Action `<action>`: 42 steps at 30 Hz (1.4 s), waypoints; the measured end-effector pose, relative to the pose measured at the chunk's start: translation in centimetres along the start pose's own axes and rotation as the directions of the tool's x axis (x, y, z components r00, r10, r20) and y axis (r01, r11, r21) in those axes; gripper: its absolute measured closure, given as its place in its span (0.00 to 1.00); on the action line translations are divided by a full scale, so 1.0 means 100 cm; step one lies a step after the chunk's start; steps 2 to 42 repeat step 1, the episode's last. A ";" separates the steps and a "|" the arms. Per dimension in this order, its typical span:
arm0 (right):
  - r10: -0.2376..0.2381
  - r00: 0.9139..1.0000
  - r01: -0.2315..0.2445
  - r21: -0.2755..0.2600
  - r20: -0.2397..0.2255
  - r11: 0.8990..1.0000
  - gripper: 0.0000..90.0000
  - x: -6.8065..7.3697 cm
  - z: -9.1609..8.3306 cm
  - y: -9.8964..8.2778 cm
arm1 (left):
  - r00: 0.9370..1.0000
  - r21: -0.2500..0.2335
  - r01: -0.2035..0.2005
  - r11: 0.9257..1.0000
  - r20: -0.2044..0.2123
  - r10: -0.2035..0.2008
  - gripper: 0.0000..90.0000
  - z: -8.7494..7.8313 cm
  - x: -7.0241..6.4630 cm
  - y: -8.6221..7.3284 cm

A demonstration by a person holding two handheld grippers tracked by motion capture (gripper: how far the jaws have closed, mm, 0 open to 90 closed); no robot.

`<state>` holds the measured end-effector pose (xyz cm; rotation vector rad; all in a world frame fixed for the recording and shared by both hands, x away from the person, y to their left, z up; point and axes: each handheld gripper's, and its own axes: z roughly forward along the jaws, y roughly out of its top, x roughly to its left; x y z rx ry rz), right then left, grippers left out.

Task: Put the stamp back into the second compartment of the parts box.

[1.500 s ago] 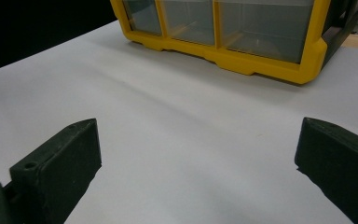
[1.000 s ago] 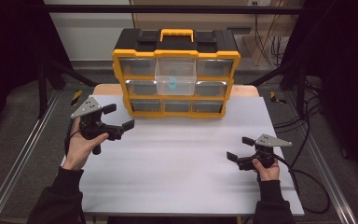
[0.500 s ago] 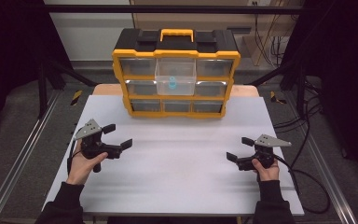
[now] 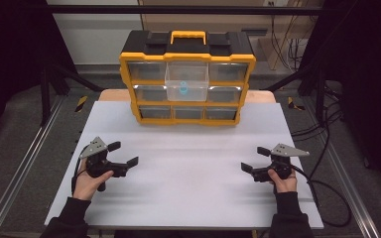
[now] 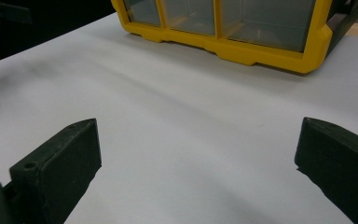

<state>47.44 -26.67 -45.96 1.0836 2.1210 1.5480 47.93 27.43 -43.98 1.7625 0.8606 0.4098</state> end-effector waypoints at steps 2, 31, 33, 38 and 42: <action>-0.001 1.000 0.001 0.002 0.001 1.000 0.01 0.000 0.001 0.000 | 1.000 0.011 0.001 1.000 -0.003 -0.001 0.00 0.000 0.001 -0.001; -0.001 1.000 0.001 0.002 0.001 1.000 0.01 0.000 0.001 0.000 | 1.000 0.011 0.001 1.000 -0.003 -0.001 0.00 0.000 0.001 -0.001; -0.001 1.000 0.001 0.002 0.001 1.000 0.01 0.000 0.001 0.000 | 1.000 0.011 0.001 1.000 -0.003 -0.001 0.00 0.000 0.001 -0.001; -0.001 1.000 0.001 0.002 0.001 1.000 0.01 0.000 0.001 0.000 | 1.000 0.011 0.001 1.000 -0.003 -0.001 0.00 0.000 0.001 -0.001; -0.001 1.000 0.001 0.002 0.001 1.000 0.01 0.000 0.001 0.000 | 1.000 0.011 0.001 1.000 -0.003 -0.001 0.00 0.000 0.001 -0.001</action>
